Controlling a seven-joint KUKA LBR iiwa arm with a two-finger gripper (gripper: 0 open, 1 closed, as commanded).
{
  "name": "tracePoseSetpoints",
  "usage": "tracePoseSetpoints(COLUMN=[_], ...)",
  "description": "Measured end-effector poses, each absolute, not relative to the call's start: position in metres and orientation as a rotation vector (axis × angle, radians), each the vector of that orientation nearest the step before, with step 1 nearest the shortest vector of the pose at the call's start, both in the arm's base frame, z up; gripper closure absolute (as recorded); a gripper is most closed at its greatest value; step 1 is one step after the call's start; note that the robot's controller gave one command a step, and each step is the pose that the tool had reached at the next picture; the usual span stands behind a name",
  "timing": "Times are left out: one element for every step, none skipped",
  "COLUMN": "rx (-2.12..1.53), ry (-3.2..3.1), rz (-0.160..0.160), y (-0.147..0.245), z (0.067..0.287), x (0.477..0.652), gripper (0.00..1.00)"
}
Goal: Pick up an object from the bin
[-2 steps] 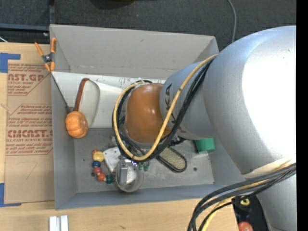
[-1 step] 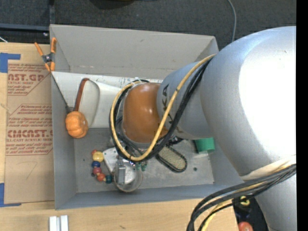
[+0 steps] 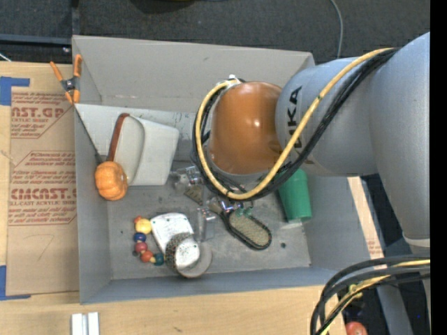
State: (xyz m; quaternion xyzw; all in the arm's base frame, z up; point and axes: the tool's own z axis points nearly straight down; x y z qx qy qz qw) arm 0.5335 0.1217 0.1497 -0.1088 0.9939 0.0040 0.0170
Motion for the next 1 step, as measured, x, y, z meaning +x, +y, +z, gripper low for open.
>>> tracePoseSetpoints(rx=[-0.057], ry=[3.107], rz=[0.024], y=[0.1309], z=[0.0761], x=[0.5084], gripper=[0.00])
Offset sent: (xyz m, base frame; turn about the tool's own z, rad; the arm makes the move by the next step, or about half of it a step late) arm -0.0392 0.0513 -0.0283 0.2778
